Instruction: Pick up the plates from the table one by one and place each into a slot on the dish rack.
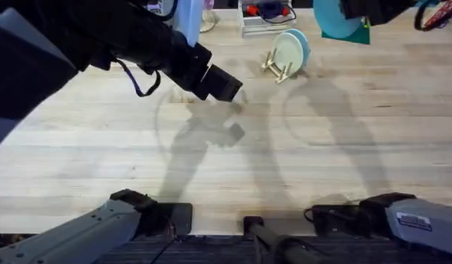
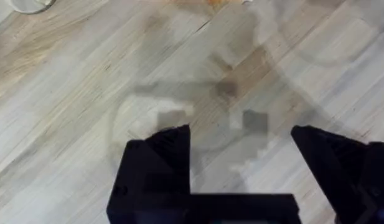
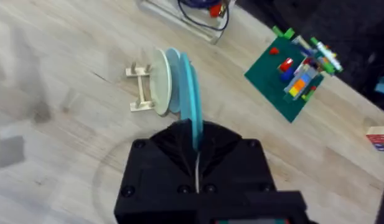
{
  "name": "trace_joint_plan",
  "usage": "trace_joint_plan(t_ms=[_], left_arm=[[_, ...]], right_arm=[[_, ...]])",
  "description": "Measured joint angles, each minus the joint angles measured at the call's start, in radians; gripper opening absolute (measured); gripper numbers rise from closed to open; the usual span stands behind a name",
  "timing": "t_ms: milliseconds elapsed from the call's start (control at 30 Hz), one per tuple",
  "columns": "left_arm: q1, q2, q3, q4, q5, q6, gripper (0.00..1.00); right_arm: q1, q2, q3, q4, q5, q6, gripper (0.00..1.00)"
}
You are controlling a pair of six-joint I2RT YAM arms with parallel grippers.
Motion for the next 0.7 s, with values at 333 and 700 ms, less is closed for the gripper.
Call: trace_joint_plan(t_ms=[333,700], left_arm=[[0.000,0.000,0.000,0.000,0.000,0.000,0.993],[0.000,0.000,0.000,0.000,0.000,0.000,0.992]], right_arm=[[-0.062,0.135,0.073,0.004,-0.074,-0.037,0.029],[-0.062,0.162,0.076,0.004,-0.088,-0.045,0.029]])
